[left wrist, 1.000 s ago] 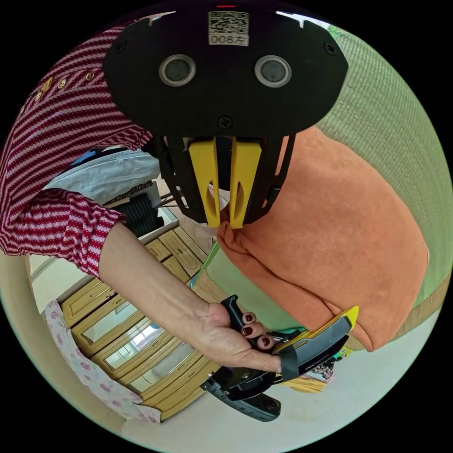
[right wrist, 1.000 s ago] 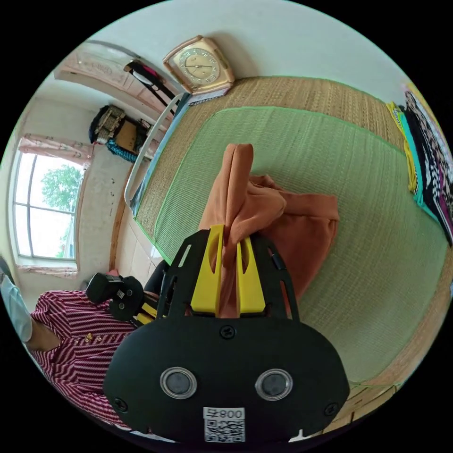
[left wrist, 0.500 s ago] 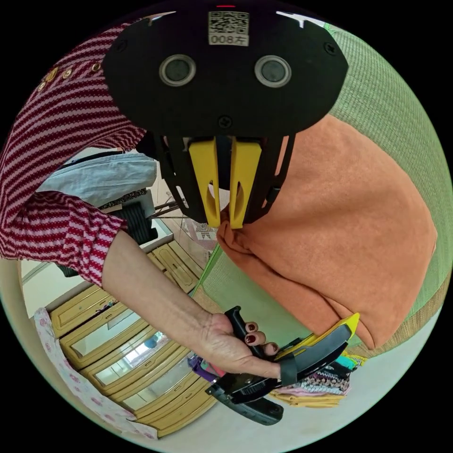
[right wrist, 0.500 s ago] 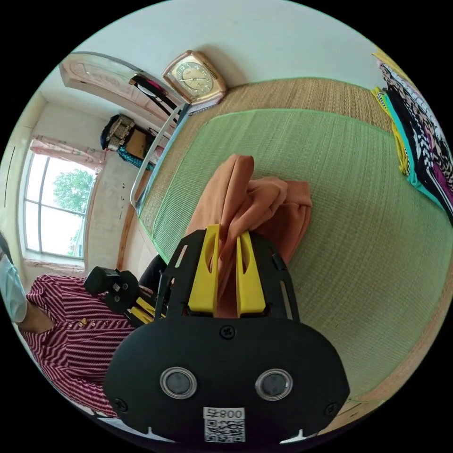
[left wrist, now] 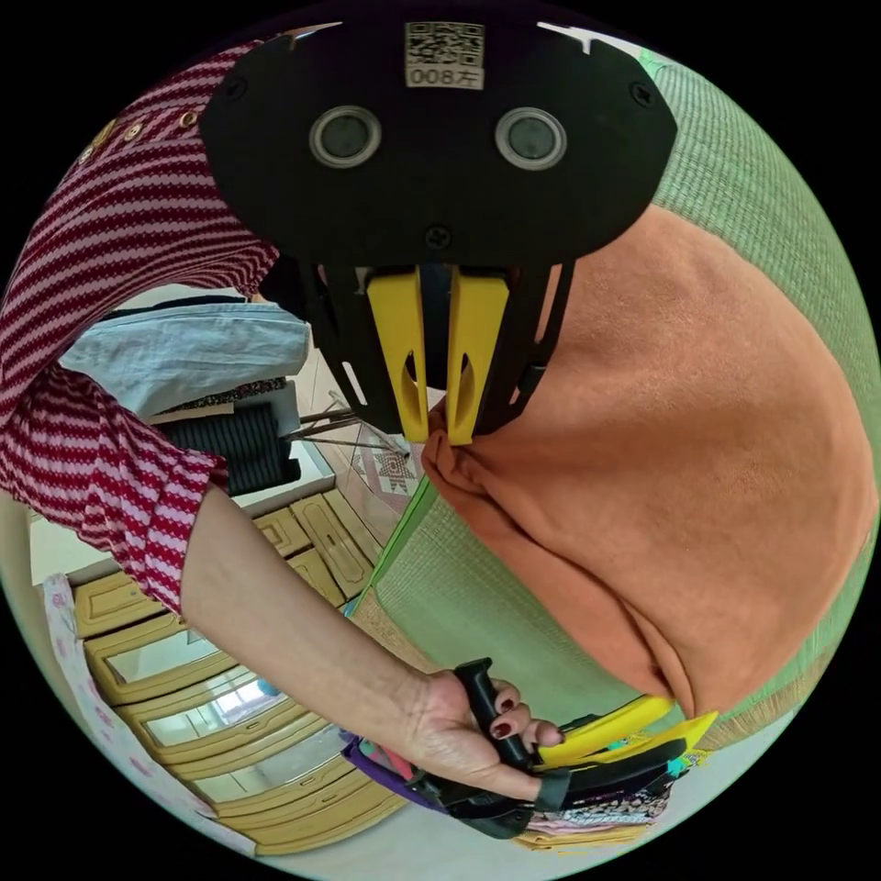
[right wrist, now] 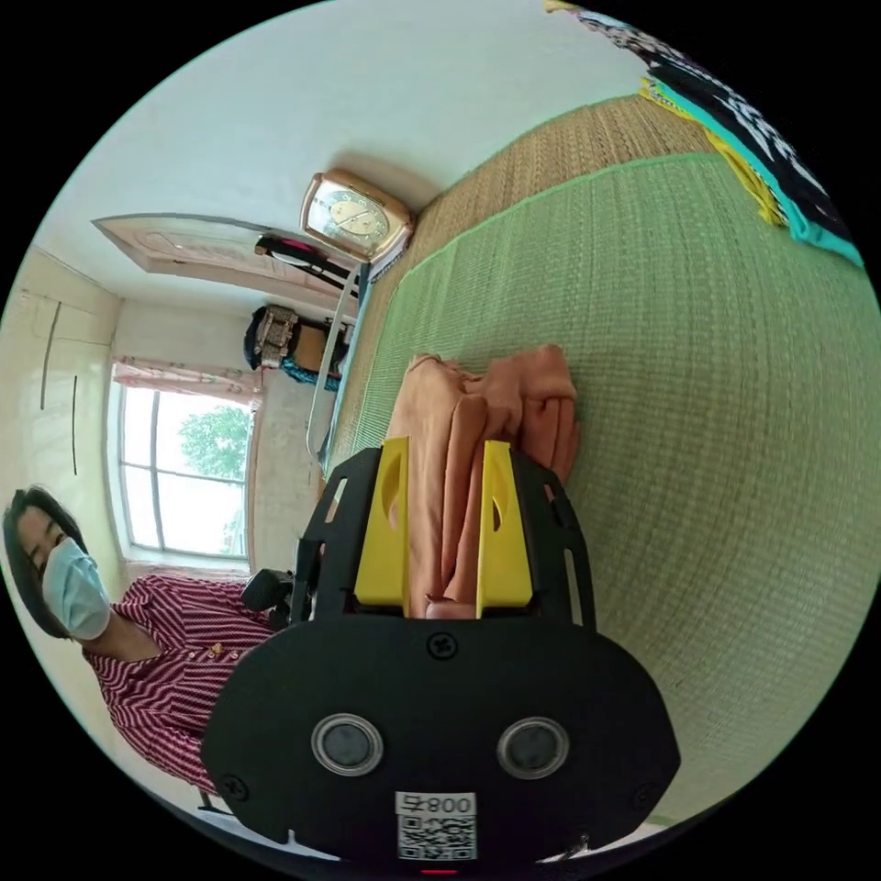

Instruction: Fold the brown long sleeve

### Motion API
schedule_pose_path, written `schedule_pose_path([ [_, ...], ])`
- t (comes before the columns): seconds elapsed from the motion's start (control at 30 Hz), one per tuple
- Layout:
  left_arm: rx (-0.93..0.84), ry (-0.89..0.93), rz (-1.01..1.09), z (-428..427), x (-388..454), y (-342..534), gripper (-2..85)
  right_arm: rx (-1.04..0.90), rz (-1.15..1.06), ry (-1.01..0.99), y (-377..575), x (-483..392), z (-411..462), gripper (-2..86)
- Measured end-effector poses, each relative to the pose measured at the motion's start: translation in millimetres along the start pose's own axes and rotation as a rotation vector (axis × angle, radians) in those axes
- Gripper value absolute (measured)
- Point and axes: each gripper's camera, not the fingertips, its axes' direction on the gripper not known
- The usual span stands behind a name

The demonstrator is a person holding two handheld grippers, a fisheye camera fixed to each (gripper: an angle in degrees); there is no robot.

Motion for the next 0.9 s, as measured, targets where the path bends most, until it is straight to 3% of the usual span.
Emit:
schedule_pose_path([
  [0.13,-0.008,-0.044,0.019,-5,-4,-5,3.8,0.040,-0.090,0.024,-19,-44,-8,10.6],
  [0.27,-0.112,-0.028,-0.032,22,-29,-10,5.3,0.014,0.019,0.036,-26,-21,-1,10.9],
  [0.53,-0.019,0.120,0.018,-6,-21,2,6.8,0.187,0.070,0.005,41,-31,-33,10.1],
  [0.7,0.119,0.108,0.004,-62,-14,35,5.8,0.039,-0.044,0.050,115,-101,12,9.3],
  [0.83,0.221,-0.031,-0.159,-109,-43,70,3.3,-0.066,-0.030,0.102,181,-122,59,8.6],
  [0.9,0.183,-0.081,-0.234,-107,-62,79,2.2,-0.096,-0.005,0.157,200,-120,75,7.6],
])
